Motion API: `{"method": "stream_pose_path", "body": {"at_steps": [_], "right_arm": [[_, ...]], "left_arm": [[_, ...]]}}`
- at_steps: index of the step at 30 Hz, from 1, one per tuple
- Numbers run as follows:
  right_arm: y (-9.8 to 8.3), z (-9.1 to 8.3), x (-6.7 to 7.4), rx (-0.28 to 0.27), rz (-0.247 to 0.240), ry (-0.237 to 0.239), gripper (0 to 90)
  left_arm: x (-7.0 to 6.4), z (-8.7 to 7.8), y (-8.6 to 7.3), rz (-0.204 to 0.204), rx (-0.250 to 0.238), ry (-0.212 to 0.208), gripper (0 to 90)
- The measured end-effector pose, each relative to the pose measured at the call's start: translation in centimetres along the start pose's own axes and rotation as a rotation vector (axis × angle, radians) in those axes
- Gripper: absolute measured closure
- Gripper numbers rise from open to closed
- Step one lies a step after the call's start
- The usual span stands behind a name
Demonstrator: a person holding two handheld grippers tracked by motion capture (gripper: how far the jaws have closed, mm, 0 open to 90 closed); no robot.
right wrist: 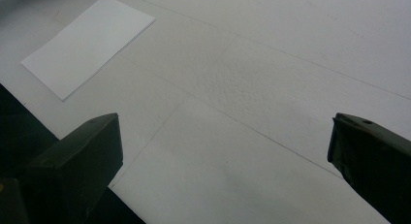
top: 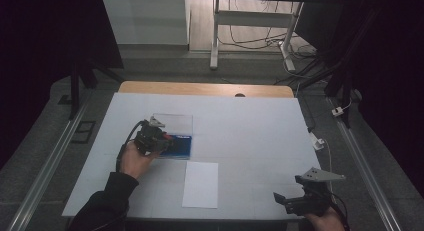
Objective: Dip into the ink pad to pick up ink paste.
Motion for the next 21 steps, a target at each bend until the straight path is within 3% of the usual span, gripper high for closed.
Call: {"method": "stream_pose_path", "body": {"at_steps": [7,15,21], "right_arm": [[0.0,0.0,0.0,0.004,-0.001,-0.001,0.0],[0.0,0.1,0.0,0.005,-0.001,0.004,0.0],[-0.1,0.1,0.0,0.006,-0.002,0.004,0.0]], "left_arm": [[-0.1,0.1,0.8,-0.037,-0.016,-0.046,58.5],[-0.8,1.6,0.5,-0.01,0.055,-0.027,58.5],[-1.1,2.4,0.5,0.007,0.072,0.001,58.5]]}}
Point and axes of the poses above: each handheld gripper's, and its own axes: z roughly forward along the jaws, y roughly out of its top, x roughly to its left, the point moved 10 cm from there along z, roughly forward along the jaws, and after that the axes turned 2 degrees about x, right-handed, at the moved point
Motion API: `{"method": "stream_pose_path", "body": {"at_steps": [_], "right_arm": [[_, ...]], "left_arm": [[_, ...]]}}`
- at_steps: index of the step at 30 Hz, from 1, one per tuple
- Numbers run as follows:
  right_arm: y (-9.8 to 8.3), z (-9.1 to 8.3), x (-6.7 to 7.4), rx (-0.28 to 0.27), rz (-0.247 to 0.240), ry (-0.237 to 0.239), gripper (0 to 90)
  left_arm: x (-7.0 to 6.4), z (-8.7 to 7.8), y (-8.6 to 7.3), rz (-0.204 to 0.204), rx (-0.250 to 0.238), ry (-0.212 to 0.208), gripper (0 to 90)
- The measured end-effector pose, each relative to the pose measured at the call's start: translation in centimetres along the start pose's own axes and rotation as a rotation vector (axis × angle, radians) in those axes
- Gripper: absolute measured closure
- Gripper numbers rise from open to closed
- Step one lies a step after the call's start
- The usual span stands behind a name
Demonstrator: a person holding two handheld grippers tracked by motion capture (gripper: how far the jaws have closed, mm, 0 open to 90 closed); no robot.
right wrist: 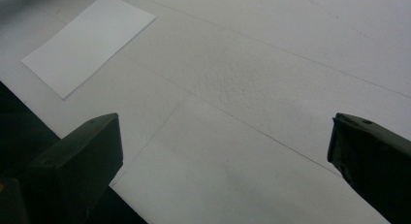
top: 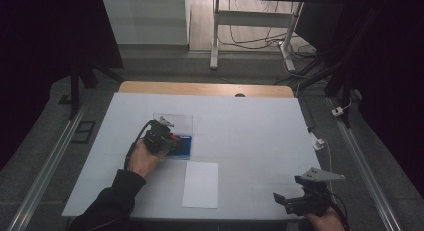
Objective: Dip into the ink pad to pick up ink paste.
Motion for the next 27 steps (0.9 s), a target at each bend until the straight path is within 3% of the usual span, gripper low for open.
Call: {"method": "stream_pose_path", "body": {"at_steps": [4,16,18,23,25,27], "right_arm": [[-0.01,-0.04,0.0,-0.002,0.003,0.002,0.0],[-0.01,-0.04,0.0,0.0,0.001,-0.002,0.0],[-0.01,-0.04,0.0,0.0,0.001,-0.002,0.0],[-0.02,-0.07,0.0,-0.002,0.002,-0.001,0.0],[0.0,-0.04,0.02,-0.005,0.004,0.002,0.0],[0.0,-0.04,0.01,-0.005,0.004,0.003,0.0]], "left_arm": [[-0.06,0.02,-0.1,0.013,0.003,0.013,58.6],[-0.73,0.08,-0.34,0.11,-0.015,0.105,58.9],[-0.62,0.11,-0.38,0.093,-0.022,0.089,58.9],[0.11,0.12,-0.63,-0.014,-0.057,-0.026,58.9],[0.14,0.13,-0.65,-0.024,-0.059,-0.037,59.0],[0.02,0.15,-0.64,-0.01,-0.056,-0.017,59.0]]}}
Point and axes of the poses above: each handheld gripper's, and its own axes: z roughly forward along the jaws, y roughly out of its top, x roughly to its left, the point moved 10 cm from there along z, roughly forward along the jaws, and after that the axes turned 2 degrees about x, right-handed, at the moved point
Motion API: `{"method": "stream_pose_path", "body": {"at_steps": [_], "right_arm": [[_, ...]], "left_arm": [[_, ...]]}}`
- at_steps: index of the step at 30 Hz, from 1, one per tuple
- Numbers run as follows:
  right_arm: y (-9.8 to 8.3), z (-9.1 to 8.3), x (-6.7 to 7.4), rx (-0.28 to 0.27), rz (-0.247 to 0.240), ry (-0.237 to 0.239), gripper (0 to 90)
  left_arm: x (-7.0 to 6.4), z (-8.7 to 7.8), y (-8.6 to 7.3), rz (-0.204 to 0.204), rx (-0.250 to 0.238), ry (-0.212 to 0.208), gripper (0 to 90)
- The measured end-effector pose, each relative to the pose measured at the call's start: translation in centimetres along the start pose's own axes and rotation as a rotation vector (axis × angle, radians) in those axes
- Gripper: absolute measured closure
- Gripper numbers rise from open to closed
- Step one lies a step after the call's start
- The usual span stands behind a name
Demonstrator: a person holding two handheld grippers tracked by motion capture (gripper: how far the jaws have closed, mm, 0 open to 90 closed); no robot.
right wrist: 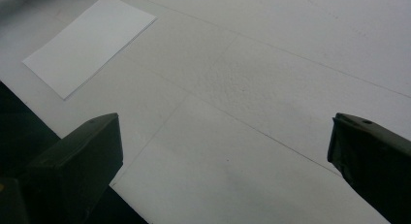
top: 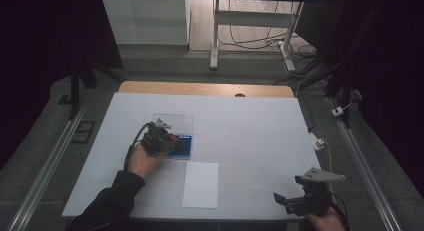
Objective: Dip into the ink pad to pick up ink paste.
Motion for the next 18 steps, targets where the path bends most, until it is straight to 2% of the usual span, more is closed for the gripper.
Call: {"method": "stream_pose_path", "body": {"at_steps": [5,10,18], "right_arm": [[-0.02,0.0,0.0,0.004,-0.003,-0.001,0.0],[-0.02,0.01,-0.01,0.005,-0.004,-0.004,0.0],[0.01,-0.03,0.01,-0.001,-0.001,0.0,0.0]], "left_arm": [[-0.4,0.0,0.05,0.054,0.013,0.063,58.9],[-0.28,-0.02,0.04,0.042,0.01,0.048,58.9],[-0.41,-0.06,0.19,0.069,0.018,0.071,58.7]]}}
Point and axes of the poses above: each handheld gripper's, and its own axes: z roughly forward along the jaws, y roughly out of its top, x roughly to its left, the point moved 10 cm from there along z, roughly forward along the jaws, and after that the axes turned 2 degrees about x, right-handed, at the moved point
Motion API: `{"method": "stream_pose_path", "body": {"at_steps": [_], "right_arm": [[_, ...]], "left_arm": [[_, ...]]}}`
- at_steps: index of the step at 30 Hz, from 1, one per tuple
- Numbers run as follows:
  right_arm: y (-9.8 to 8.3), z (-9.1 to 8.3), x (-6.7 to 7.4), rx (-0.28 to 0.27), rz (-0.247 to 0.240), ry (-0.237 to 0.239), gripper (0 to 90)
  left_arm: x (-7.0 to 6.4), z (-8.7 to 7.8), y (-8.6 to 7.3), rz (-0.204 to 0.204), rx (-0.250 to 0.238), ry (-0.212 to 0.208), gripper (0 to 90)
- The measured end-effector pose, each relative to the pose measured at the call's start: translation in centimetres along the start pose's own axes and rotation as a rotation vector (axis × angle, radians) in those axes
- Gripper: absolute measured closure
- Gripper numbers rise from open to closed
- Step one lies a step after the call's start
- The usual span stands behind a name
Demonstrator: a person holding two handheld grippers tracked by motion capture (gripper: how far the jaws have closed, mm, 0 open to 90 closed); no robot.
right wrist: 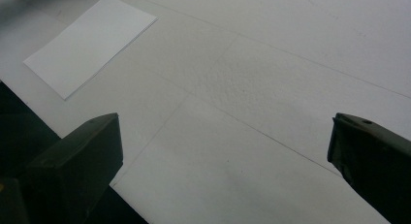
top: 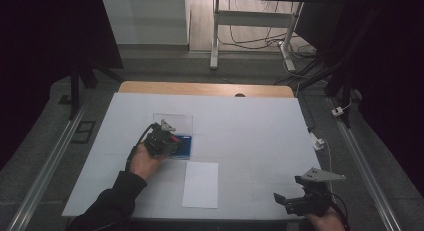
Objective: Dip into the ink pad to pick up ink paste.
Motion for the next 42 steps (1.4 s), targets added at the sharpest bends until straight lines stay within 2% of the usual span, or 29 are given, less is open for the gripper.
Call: {"method": "stream_pose_path", "body": {"at_steps": [9,12,18,21,28,37,42], "right_arm": [[0.0,0.0,0.0,-0.002,-0.001,0.0,0.0],[0.0,0.0,0.0,-0.003,-0.001,0.0,0.0],[0.1,-0.1,0.0,-0.008,0.003,0.003,0.0],[0.1,-0.1,0.0,-0.009,0.001,0.003,0.0],[0.0,-0.1,0.0,-0.008,0.003,0.002,0.0],[0.1,-0.2,0.0,-0.016,0.008,0.009,0.0],[0.1,-0.2,0.0,-0.017,0.008,0.009,0.0]], "left_arm": [[0.2,-0.1,0.0,-0.013,-0.012,-0.031,58.5],[0.4,-0.3,0.1,-0.015,-0.017,-0.023,58.5],[0.7,-1.2,0.5,-0.043,-0.05,-0.047,58.4],[0.6,-1.8,0.6,-0.042,-0.063,-0.055,58.5],[0.6,-3.0,0.6,-0.031,-0.067,-0.064,58.4],[0.1,-4.6,0.3,-0.061,-0.065,-0.102,58.3],[-0.5,-5.4,0.2,-0.053,-0.064,-0.124,58.4]]}}
Point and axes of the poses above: each handheld gripper's, and its own axes: z roughly forward along the jaws, y roughly out of its top, x roughly to its left, the point moved 10 cm from there along z, roughly forward along the jaws, and after that the axes turned 2 degrees about x, right-handed, at the moved point
